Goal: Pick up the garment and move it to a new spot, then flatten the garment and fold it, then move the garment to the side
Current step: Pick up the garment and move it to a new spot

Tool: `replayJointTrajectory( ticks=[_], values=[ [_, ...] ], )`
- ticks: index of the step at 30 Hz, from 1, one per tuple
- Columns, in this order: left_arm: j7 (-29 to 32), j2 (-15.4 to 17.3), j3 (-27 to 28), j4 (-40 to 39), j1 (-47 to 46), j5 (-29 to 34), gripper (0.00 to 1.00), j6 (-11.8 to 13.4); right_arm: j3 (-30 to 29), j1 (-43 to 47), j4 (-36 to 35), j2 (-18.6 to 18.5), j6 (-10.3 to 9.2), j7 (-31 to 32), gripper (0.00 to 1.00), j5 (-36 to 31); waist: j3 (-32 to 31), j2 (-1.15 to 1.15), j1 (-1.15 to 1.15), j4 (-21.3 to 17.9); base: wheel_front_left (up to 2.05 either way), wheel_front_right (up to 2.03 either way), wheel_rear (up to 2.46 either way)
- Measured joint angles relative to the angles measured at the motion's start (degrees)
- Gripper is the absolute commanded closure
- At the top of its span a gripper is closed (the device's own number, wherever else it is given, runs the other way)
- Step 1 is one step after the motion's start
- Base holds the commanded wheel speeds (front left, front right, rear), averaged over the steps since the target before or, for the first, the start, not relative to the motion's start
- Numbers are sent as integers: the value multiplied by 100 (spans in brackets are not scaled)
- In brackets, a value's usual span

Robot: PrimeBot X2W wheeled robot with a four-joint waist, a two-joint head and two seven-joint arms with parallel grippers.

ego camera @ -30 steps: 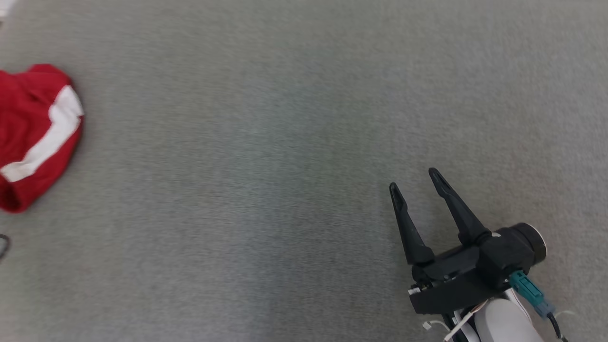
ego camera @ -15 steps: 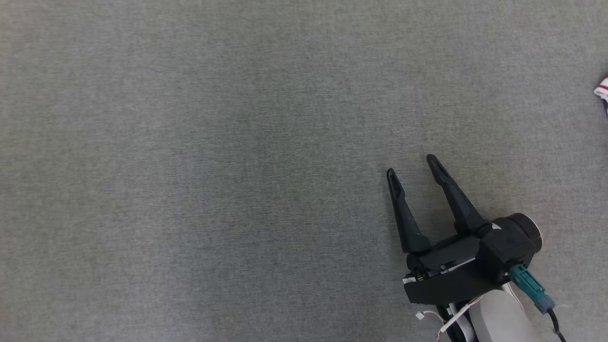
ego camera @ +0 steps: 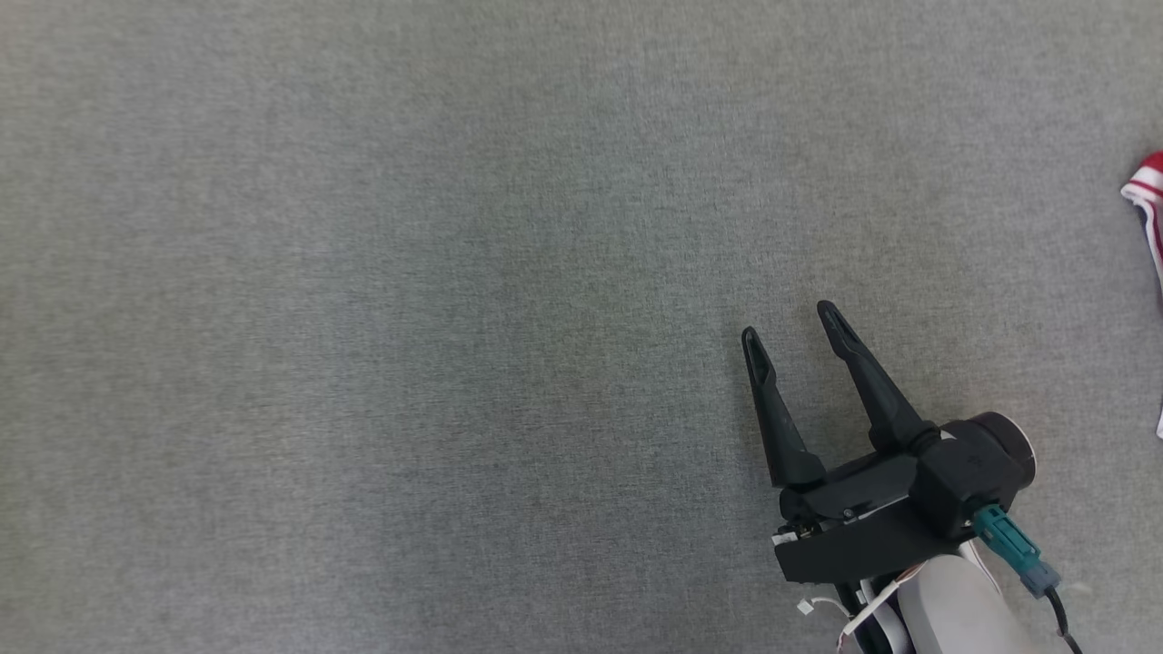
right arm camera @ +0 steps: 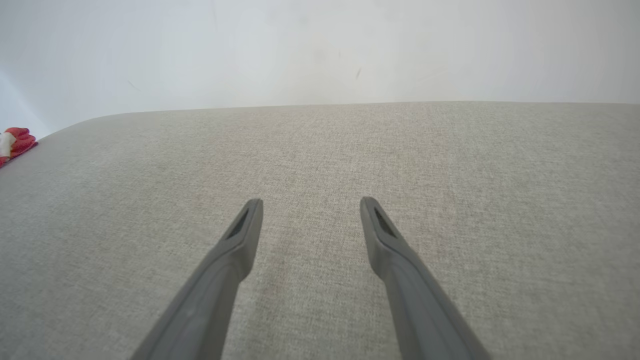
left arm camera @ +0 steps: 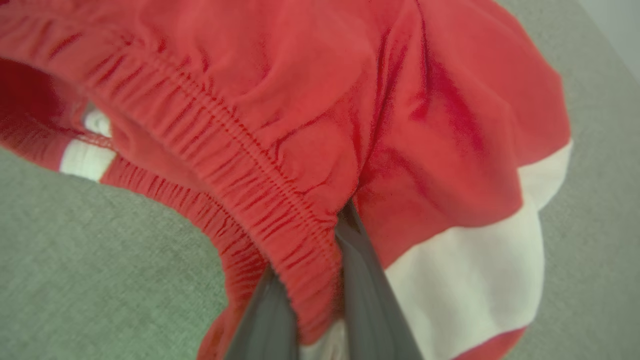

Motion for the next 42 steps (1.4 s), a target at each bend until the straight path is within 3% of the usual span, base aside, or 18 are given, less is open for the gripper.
replayJointTrajectory(
  ticks=[5,8,15,22,27,31,35,42],
  values=[
    [-85,-34,-266,-280,-73,20,100,-368,19,54,146,10,0,-3,0,75,-321,0,1,134,0,0,0],
    [-76,-15,-380,-665,-120,36,100,-445,38,132,252,14,0,-9,0,114,-564,0,1,208,0,0,0],
    [261,-374,-923,-2174,-309,12,100,-548,11,421,430,86,0,-24,0,263,-1314,0,0,342,0,0,0],
    [632,-1144,-1688,-3501,-472,-219,100,-570,0,616,476,147,0,-34,0,328,-1877,0,-1,336,0,0,0],
    [757,-1714,-2339,-4111,-299,-222,100,-544,34,625,469,179,0,-36,0,333,-2067,0,-1,110,0,0,0],
    [725,-2150,-2947,-4253,283,-77,100,-546,29,658,437,191,0,-47,0,334,-2120,-1,-1,-256,0,0,0],
    [323,-2334,-3279,-4027,829,82,100,-604,20,715,403,193,-1,-49,0,346,-2083,0,0,-622,0,0,0],
    [-1059,-2499,-3613,-2988,1376,421,100,-697,-68,745,354,197,-1,-48,0,383,-1969,0,0,-1256,0,0,0]
  ],
)
